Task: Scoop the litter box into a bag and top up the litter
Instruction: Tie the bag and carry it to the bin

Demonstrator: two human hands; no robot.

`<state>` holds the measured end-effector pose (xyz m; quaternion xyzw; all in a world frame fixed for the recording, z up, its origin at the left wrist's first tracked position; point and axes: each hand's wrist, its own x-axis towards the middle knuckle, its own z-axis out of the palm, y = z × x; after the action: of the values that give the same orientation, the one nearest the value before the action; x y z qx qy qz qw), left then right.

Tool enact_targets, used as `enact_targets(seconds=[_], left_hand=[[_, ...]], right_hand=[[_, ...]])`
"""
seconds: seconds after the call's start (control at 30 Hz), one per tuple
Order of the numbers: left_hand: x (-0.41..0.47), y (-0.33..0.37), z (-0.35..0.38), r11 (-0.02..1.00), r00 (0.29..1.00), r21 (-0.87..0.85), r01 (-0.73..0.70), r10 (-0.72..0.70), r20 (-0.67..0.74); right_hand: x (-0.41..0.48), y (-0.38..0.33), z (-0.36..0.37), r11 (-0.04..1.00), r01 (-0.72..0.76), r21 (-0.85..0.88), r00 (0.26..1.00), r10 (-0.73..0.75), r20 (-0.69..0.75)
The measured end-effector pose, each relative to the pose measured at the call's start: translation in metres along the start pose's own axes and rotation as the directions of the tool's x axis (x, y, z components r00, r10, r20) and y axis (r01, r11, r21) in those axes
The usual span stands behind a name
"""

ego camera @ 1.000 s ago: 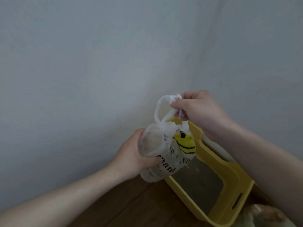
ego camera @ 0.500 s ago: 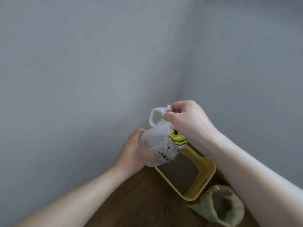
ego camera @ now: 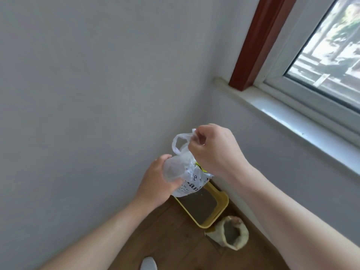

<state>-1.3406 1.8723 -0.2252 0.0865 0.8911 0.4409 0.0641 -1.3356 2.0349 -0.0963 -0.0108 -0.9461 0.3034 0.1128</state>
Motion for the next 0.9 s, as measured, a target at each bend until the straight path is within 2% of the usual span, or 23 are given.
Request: enact_targets(seconds=[0.3, 0.5, 0.7, 0.83, 0.9], left_hand=[[-0.048, 0.086, -0.059, 0.999, 0.993, -0.008, 0.041, -0.042, -0.112], [-0.095, 0.091, -0.071, 0.981, 0.940, -0.085, 0.172, -0.189, -0.285], [-0.157, 0.085, -0.099, 0.918, 0.801, -0.281, 0.279, -0.384, -0.459], [-0.209, 0.071, -0.130, 0.880, 0.673, -0.348, 0.323, -0.472, -0.569], [-0.241, 0.060, -0.150, 0.862, 0.595, -0.371, 0.345, -0.507, -0.623]], right_hand=[[-0.005, -0.061, -0.073, 0.969, 0.243, 0.038, 0.970, -0.243, 0.015], [-0.016, -0.094, -0.076, 0.907, 0.386, 0.171, 0.908, -0.406, 0.101], [-0.039, -0.153, -0.061, 0.786, 0.495, 0.371, 0.771, -0.594, 0.230], [-0.064, -0.207, -0.040, 0.706, 0.540, 0.459, 0.663, -0.692, 0.285], [-0.083, -0.240, -0.027, 0.654, 0.560, 0.509, 0.586, -0.747, 0.314]])
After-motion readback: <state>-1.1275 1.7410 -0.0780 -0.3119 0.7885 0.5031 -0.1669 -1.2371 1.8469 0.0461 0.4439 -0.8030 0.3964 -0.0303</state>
